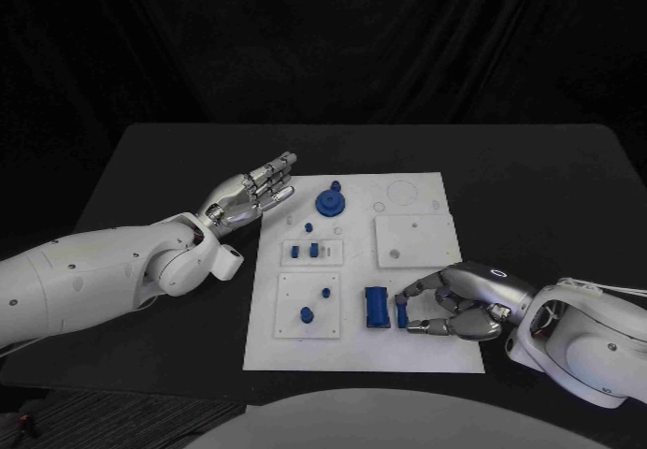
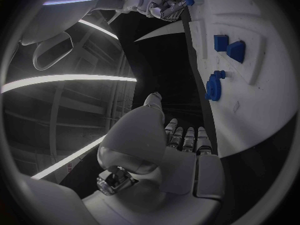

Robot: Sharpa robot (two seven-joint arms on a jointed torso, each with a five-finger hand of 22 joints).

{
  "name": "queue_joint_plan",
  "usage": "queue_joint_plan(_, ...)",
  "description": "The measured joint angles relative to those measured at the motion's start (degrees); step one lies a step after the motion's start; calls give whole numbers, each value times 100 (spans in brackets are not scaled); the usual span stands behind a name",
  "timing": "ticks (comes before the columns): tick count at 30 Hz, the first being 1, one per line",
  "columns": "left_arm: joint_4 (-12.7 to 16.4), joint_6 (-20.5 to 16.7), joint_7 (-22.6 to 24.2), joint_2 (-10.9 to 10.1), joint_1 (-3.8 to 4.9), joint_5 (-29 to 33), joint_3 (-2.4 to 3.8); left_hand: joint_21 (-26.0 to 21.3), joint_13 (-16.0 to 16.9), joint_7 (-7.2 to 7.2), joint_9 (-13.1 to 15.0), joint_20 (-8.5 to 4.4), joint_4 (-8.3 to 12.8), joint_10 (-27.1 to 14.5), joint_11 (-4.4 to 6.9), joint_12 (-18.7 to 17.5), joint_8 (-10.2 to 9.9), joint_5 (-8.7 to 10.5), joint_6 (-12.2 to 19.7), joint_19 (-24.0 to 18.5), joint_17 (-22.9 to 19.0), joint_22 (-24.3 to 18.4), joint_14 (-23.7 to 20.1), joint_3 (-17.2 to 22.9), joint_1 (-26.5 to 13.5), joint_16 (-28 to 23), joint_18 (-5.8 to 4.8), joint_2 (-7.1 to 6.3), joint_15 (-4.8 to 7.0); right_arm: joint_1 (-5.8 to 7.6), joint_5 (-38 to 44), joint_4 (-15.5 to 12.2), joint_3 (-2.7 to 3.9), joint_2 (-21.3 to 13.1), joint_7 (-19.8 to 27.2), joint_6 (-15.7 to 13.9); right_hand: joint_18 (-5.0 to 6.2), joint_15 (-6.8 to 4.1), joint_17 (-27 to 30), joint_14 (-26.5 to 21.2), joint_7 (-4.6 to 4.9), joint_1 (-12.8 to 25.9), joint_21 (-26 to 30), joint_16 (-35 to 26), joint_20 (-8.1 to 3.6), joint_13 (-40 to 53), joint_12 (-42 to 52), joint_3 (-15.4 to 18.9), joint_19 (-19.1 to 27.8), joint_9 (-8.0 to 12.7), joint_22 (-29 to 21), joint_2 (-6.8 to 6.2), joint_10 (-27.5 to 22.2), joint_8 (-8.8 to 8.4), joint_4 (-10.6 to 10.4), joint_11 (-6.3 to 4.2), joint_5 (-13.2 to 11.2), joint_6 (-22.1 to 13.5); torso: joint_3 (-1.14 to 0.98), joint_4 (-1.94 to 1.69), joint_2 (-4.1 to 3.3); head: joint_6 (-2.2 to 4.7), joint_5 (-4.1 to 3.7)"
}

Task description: Assemble the parts on the task board

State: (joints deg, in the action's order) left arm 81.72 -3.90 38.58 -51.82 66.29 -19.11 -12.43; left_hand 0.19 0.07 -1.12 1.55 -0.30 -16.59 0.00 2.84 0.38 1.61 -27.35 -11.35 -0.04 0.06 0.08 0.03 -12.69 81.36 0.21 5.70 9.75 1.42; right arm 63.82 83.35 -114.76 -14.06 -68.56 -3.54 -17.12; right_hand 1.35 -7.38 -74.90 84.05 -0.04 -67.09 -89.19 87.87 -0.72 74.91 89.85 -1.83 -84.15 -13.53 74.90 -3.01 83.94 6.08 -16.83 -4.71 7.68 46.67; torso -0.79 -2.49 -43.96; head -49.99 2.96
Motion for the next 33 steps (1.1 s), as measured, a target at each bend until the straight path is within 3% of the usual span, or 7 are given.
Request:
queue_joint_plan(9,10,15,1,-18,-3,-2,0,0,1,0,0,22,0,0,0,0,0,0,0,19,2,1,0,0,0,0,0,0,0,-8,14,33,-10,-7,14,-87,0,0,0,0,-45,0,89,0,-5,0,0,0,5,298,0,0,0,-238,0,0,-85,-423,3,1,9,0,5)
queue_joint_plan(19,189,-2,2,-168,-5,-4,0,0,3,0,1,180,-26,0,0,0,0,206,0,9,3,1,0,-95,-164,0,1,113,-82,156,-969,127,-15,-252,965,-1326,6,100,132,-7,208,1067,764,-403,82,3,-316,453,19,344,4,182,4,98,18,151,-2,704,-13,8,116,0,-20)
queue_joint_plan(23,219,-20,3,-182,-5,-4,1,0,3,0,1,236,-26,0,0,0,0,291,0,9,3,1,0,-122,-276,0,0,138,-82,263,-1875,339,-5,-260,1667,-1931,542,232,2474,-487,283,1355,3176,-2075,221,-435,-2053,1014,1099,450,4,449,-714,88,34,294,-92,893,-27,33,149,0,-15)
queue_joint_plan(25,217,-30,3,-161,-5,-4,2,0,3,0,1,238,-26,0,0,0,0,320,0,7,4,1,0,-122,-275,0,1,138,-82,286,-2454,454,-6,-272,2094,-2233,809,570,4450,-1366,320,1350,5589,-4218,504,-2250,-4357,1379,2213,589,-1089,531,-2175,-79,38,568,-236,798,-38,46,160,0,-13)
queue_joint_plan(29,209,-36,4,-110,-5,-5,3,0,1,0,1,256,-25,0,0,0,0,320,0,-11,3,1,0,-122,-298,0,1,160,-82,309,-3386,683,-10,-275,2731,-2510,803,1484,5974,-3008,36,1239,8016,-6987,1233,-4374,-6785,1435,3284,907,-2820,502,-3906,-154,3,1432,-315,138,-50,47,163,0,-38)
queue_joint_plan(32,225,-47,4,-109,-5,-6,3,0,0,0,1,255,-25,0,0,0,0,320,0,-11,1,1,0,-121,-298,0,1,160,-82,311,-3886,816,-13,-272,3051,-2532,440,1317,7100,-6555,-356,1255,8664,-8468,1312,-5499,-7775,1091,6801,1061,-5333,167,-5941,-315,-6,1094,-314,-1523,-51,47,154,0,-44)
queue_joint_plan(33,231,-51,5,-111,-5,-6,3,0,0,0,1,256,-25,0,0,0,0,320,0,-11,0,1,0,-121,-298,0,1,160,-82,312,-4003,849,-13,-265,3126,-2532,398,1344,7224,-7077,-466,1261,8717,-8553,1326,-5724,-7860,1034,7258,1080,-5810,122,-6303,-322,-14,970,-314,-1774,-51,47,149,0,-44)
